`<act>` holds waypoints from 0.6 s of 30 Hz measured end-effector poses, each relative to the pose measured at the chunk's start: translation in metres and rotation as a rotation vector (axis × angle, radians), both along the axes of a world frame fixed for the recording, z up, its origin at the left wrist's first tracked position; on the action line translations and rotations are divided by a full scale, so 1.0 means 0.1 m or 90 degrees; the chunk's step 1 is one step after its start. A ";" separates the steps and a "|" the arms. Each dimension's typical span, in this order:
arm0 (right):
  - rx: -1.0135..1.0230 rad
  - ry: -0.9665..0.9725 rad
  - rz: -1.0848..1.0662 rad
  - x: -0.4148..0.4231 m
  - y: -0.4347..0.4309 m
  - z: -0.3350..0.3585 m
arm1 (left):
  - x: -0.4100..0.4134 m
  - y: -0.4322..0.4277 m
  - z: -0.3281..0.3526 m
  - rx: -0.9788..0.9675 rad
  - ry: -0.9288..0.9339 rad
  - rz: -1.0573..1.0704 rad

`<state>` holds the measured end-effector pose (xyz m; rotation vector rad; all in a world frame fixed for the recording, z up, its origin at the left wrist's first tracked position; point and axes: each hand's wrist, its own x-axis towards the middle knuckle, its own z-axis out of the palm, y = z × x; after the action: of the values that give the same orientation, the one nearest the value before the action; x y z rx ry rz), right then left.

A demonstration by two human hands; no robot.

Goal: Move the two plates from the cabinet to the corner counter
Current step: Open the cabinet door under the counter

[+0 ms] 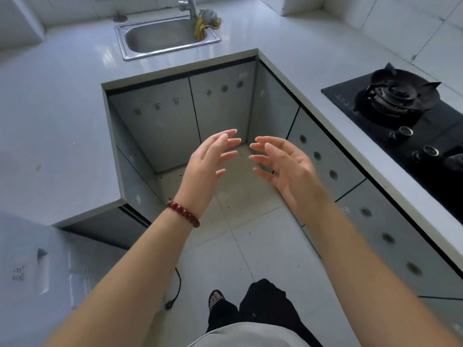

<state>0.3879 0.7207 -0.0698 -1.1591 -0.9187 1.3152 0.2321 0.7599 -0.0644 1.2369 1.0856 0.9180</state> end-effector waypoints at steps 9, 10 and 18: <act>-0.004 0.030 0.016 0.33 1.17 -0.05 | 0.37 1.14 -0.01 0.013 0.045 -0.007; 0.000 0.036 0.017 0.38 1.30 -0.05 | 0.43 1.28 0.00 0.012 0.047 -0.004; -0.002 0.066 -0.003 0.69 2.17 -0.14 | 0.75 2.13 0.00 0.004 0.076 -0.028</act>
<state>0.4571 0.9375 -0.0834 -1.0836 -0.8377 1.3597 0.3075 0.9728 -0.0648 1.3293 1.1464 0.8229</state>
